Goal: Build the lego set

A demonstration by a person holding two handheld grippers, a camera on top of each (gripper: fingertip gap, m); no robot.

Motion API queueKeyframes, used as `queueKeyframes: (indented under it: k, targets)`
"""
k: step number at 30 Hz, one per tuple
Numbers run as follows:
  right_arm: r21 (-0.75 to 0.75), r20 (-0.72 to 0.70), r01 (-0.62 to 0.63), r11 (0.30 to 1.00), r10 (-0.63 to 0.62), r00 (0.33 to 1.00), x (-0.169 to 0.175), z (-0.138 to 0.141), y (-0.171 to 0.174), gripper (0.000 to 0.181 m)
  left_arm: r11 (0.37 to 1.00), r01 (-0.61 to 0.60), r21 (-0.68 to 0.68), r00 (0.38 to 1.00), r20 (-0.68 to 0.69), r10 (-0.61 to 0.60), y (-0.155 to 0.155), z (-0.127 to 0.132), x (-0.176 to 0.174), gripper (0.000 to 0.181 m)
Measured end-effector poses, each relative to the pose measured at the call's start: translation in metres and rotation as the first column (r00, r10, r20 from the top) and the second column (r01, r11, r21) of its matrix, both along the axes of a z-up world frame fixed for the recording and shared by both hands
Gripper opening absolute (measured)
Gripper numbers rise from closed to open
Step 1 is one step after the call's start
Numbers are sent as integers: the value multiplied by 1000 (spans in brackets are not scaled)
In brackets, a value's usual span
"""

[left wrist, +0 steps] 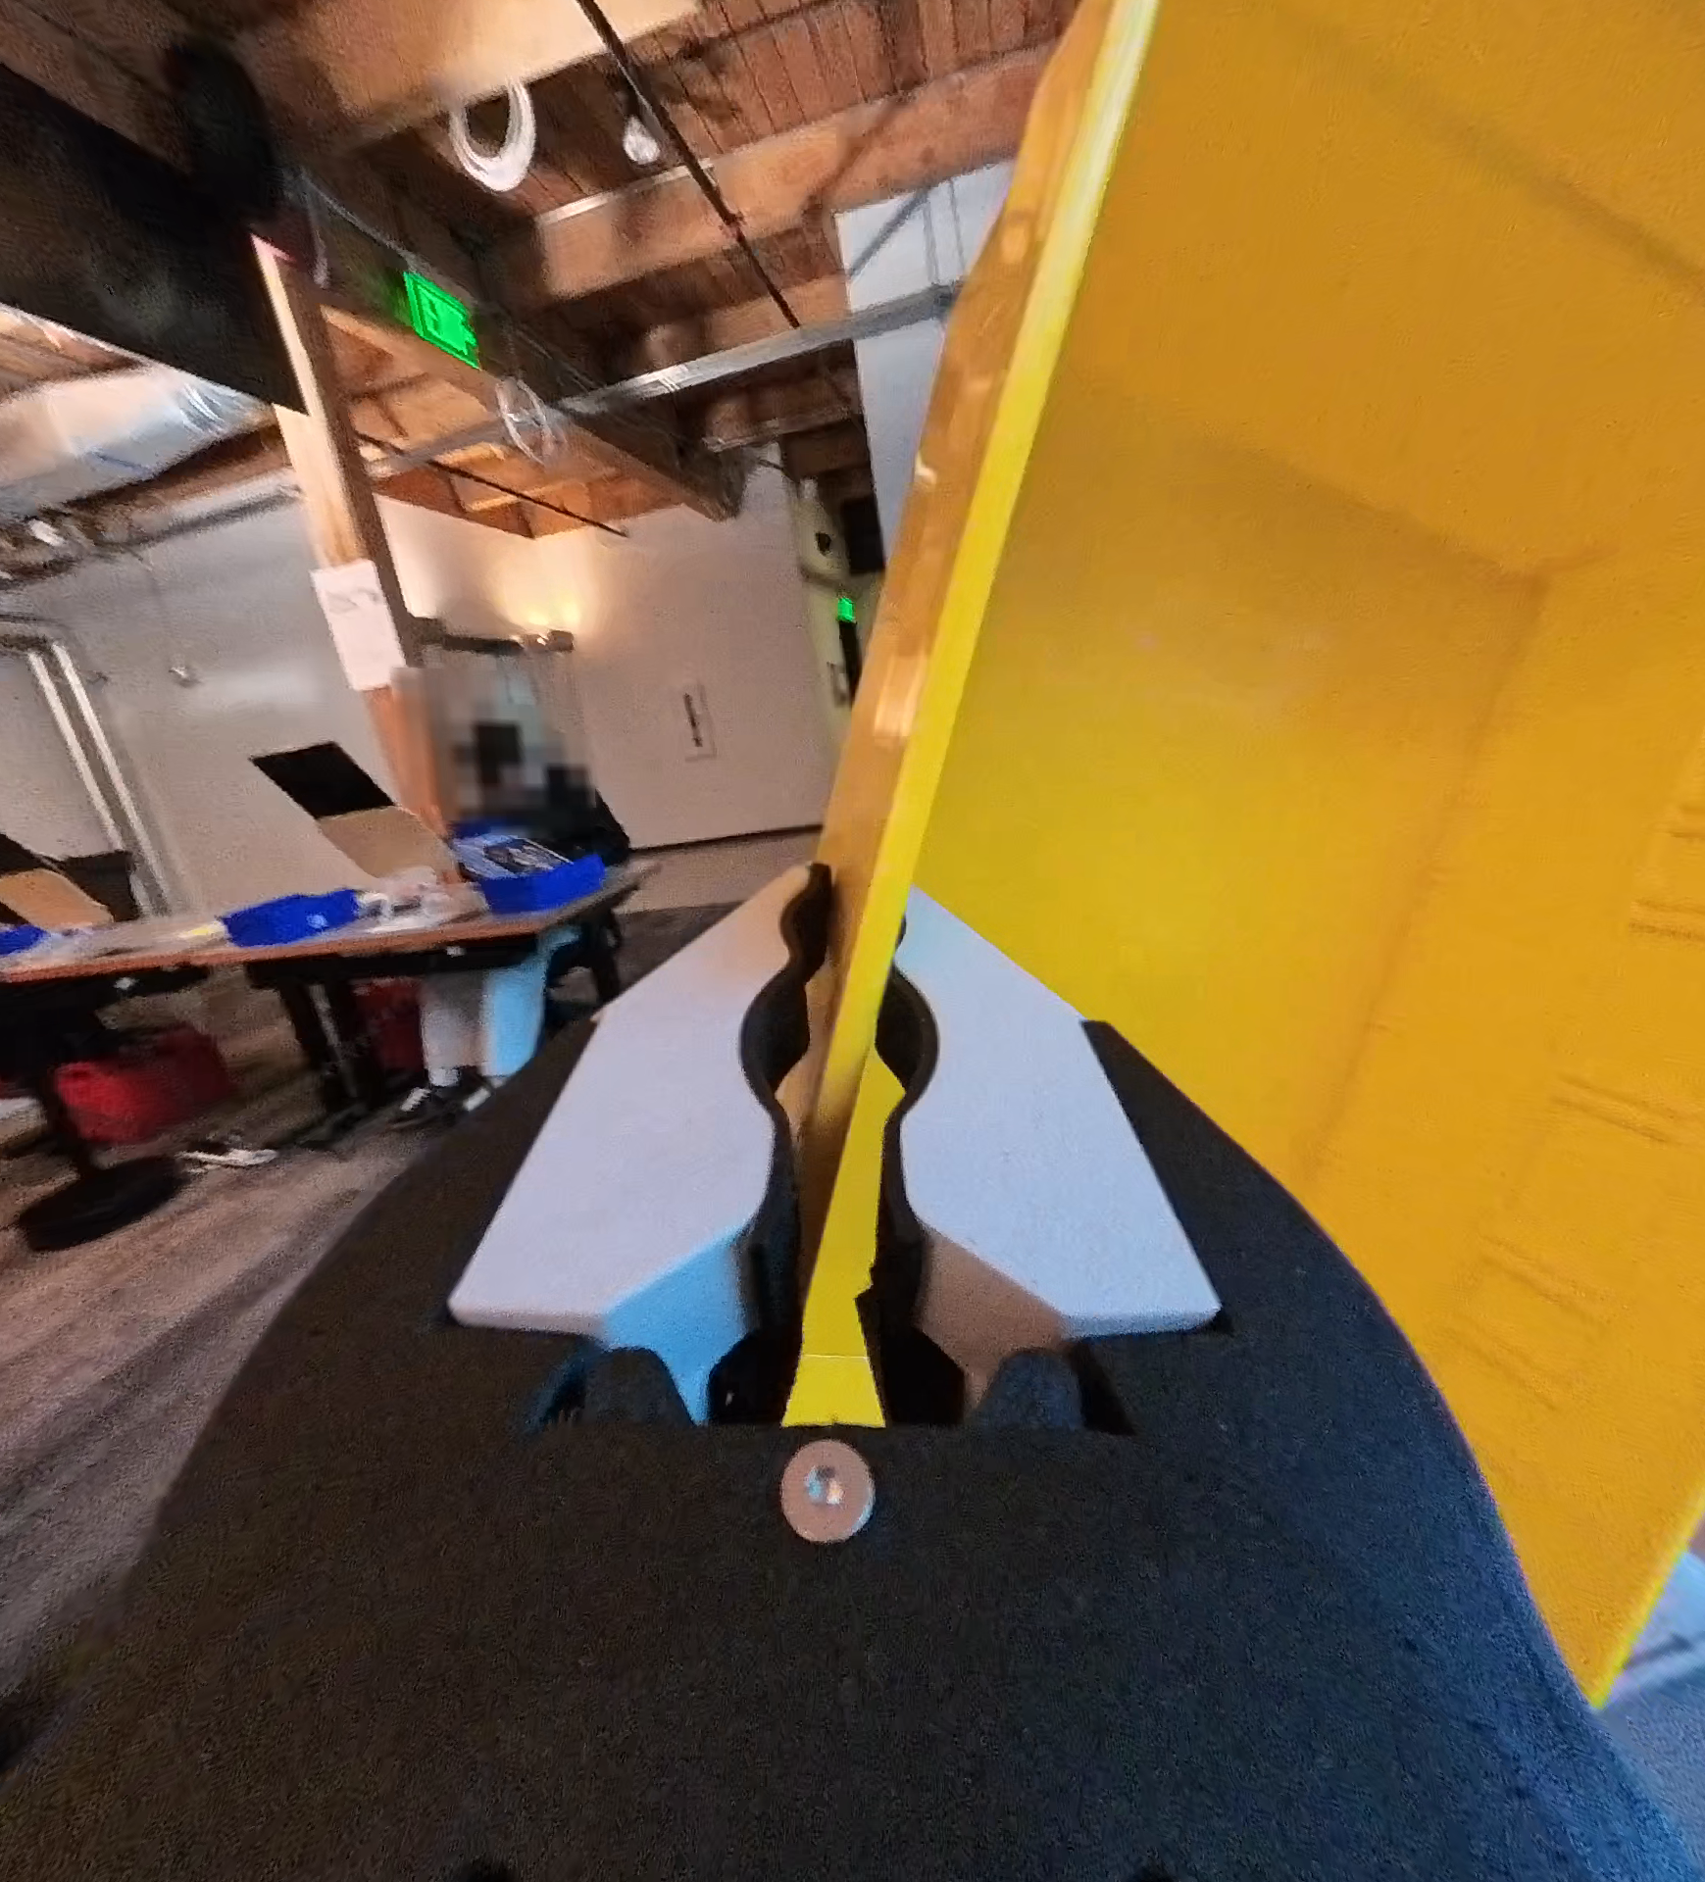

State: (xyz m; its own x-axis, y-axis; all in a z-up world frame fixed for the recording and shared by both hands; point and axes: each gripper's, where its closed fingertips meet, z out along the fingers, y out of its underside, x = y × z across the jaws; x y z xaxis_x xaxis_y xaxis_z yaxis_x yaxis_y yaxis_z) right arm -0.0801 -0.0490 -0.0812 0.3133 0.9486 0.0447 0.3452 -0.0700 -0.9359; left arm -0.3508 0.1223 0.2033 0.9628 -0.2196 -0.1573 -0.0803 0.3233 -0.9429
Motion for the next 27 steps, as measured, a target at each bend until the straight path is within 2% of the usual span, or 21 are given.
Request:
queueKeyframes:
  k: [2,4,11,16,20,24,27]
  targets:
    - [-5,0,1,1000,-1,1000,0,-1,0,0,995,-86,55,996,-34,88,-7,2,-16,4]
    - [-7,0,3,1000,-3,1000,1,-2,1,0,990,-118,71,992,-45,122,-11,1,-27,4]
    - [-6,3,9,1000,-8,1000,1,-3,2,1,992,-117,56,993,35,115,-14,-3,-48,4]
    - [1,4,7,1000,-7,1000,1,-2,2,0,995,-100,7,994,44,100,-10,-13,-49,4]
    - [14,12,4,1000,-4,1000,1,-1,1,0,990,-138,-26,990,30,139,-5,-22,-54,4]
    - [26,15,0,1000,0,1000,0,0,-1,0,972,-138,-191,990,1,140,14,-45,-62,4]
    - [28,17,0,1000,0,1000,0,0,-1,0,911,-106,-398,994,-38,99,40,-79,-69,4]
